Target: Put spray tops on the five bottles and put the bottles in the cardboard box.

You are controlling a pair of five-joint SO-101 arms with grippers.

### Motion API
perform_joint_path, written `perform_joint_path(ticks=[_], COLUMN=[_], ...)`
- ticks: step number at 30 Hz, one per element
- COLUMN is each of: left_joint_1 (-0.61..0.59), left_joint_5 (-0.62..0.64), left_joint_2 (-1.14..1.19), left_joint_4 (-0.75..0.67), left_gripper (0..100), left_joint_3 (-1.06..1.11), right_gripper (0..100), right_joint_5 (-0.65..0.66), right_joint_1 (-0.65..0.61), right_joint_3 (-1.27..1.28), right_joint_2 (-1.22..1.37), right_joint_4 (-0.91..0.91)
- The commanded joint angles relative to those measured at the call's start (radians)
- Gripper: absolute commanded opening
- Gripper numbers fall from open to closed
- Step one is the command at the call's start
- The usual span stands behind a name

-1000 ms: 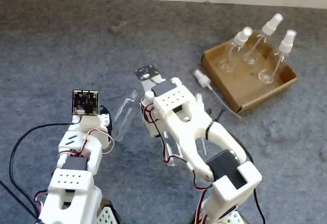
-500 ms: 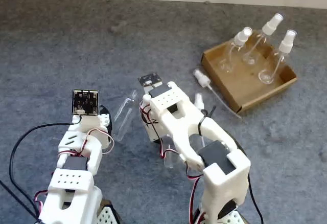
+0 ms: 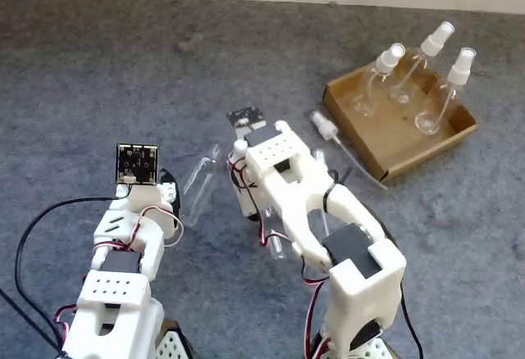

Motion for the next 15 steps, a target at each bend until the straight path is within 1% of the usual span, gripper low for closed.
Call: perform_joint_path(ticks=[1, 7, 13, 15], left_joint_1=[0.021, 0.021, 0.021, 0.021], left_joint_5=[-0.009, -0.009, -0.009, -0.009], left_joint_2=[-0.010, -0.010, -0.010, -0.010], left_joint_4=[-0.017, -0.017, -0.017, -0.017], left_gripper=[1, 1, 1, 1], left_joint_3=[-0.067, -0.067, -0.067, -0.067], right_gripper=[15.6, 15.6, 15.6, 15.7], right_joint_5=[-0.005, -0.003, -0.003, -0.003], right_joint_1=[0.018, 0.018, 0.021, 0.045], right_joint_3=[-0.102, -0.119, -0.087, -0.054], right_joint_2=[-0.136, -0.328, -0.602, -0.699], right_joint_4=[0.101, 0.148, 0.165, 0.183])
